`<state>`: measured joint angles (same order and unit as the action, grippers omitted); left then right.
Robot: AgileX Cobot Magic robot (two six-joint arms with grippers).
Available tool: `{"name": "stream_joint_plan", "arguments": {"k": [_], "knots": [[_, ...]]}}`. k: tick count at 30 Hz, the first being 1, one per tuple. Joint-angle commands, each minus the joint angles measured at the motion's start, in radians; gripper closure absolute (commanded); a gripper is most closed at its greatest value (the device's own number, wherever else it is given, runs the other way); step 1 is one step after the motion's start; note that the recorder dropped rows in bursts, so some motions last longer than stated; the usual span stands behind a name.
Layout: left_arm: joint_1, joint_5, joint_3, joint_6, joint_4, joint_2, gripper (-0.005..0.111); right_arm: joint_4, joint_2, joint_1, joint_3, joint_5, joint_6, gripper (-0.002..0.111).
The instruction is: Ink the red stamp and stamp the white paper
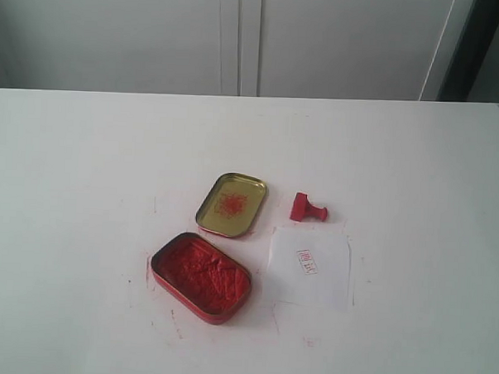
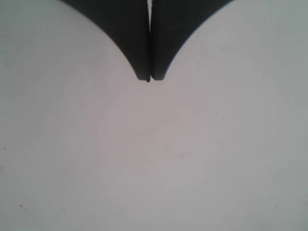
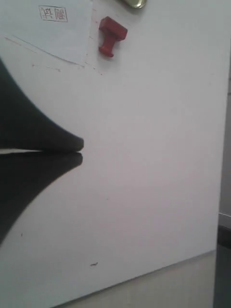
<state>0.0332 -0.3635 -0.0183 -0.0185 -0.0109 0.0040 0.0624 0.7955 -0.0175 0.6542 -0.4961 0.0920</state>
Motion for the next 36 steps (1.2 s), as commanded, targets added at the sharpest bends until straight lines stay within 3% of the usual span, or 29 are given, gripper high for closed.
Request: {"name": "stream_joint_plan", "arguments": {"k": [1,16,26,36], "knots": [[-0.010,0.000,0.007,-0.003,0.003,-0.004,0.107,-0.009,-0.156,-0.003,-0.060,0.029,0.008,0.108],[-0.010,0.000,0.007,-0.003,0.003,-0.004,0.107,-0.013,-0.574,-0.003,-0.207,0.068,0.038,0.108],[-0.010,0.000,0.007,-0.003,0.003,-0.004,0.107,-0.013,-0.605,-0.003,-0.283,0.225,0.038,0.108],[-0.010,0.000,0.007,-0.003,0.003,-0.004,0.107,-0.013,-0.605,-0.003,-0.355,0.255,0.038,0.108]]}}
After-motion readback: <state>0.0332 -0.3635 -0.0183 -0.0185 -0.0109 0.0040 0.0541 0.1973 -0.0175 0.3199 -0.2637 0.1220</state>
